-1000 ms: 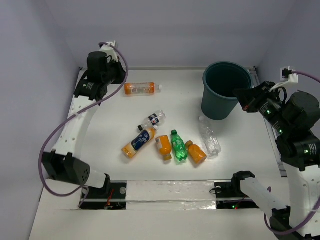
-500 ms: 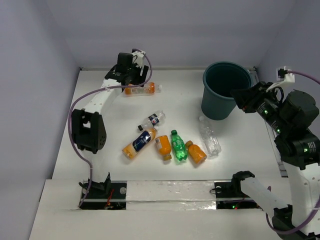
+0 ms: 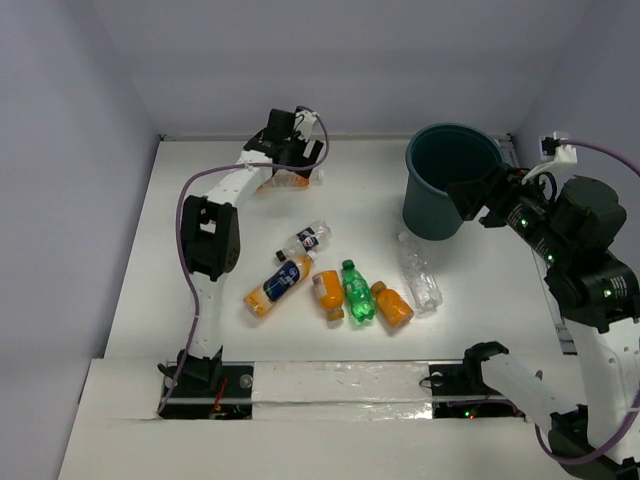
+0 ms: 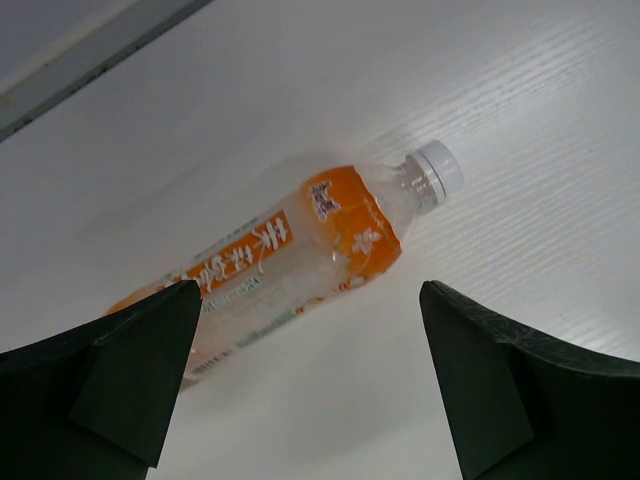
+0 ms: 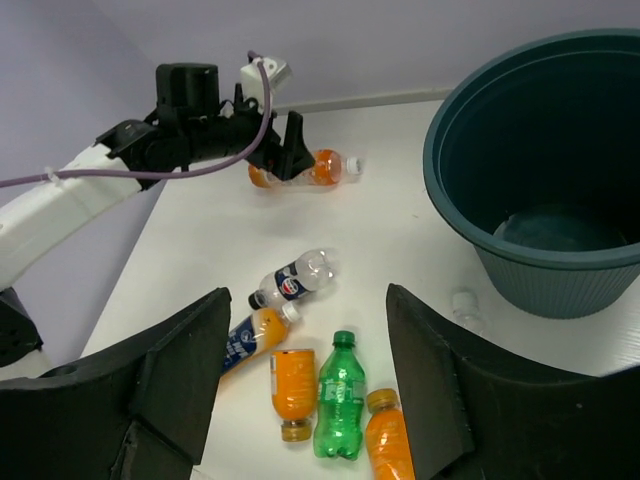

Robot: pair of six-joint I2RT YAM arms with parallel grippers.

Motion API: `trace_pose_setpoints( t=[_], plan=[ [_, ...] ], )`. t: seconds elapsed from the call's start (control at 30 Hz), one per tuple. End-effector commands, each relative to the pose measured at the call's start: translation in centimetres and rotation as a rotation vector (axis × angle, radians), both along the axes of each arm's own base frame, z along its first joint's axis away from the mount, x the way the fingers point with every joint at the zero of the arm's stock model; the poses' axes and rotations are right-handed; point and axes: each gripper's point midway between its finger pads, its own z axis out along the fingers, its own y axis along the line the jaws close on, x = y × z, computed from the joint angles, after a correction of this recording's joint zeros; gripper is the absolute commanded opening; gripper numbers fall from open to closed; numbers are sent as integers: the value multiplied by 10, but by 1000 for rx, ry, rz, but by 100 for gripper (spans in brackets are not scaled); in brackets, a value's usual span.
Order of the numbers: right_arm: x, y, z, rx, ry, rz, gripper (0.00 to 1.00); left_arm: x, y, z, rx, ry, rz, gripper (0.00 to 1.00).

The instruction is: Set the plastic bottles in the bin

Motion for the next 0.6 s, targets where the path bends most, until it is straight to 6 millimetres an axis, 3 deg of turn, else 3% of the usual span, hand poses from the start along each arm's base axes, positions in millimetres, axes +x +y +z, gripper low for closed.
trace_pose_setpoints(
  t=[0.0,0.1,0.37,0.57],
  plan=[
    [-2,1,11,-9,-28,5,70,22,-2,33,-6,-91,4,93],
    [-1,3,10,-14,-17,12,74,27,-4,21,2,-75,-4,99],
    [4,6,6,-26,13,15,81,35,-3,-19,-1,-2,-30,99],
    [9,10,7,-27,22,27,85,27,-1,-41,-13,60,-33,99]
  ],
)
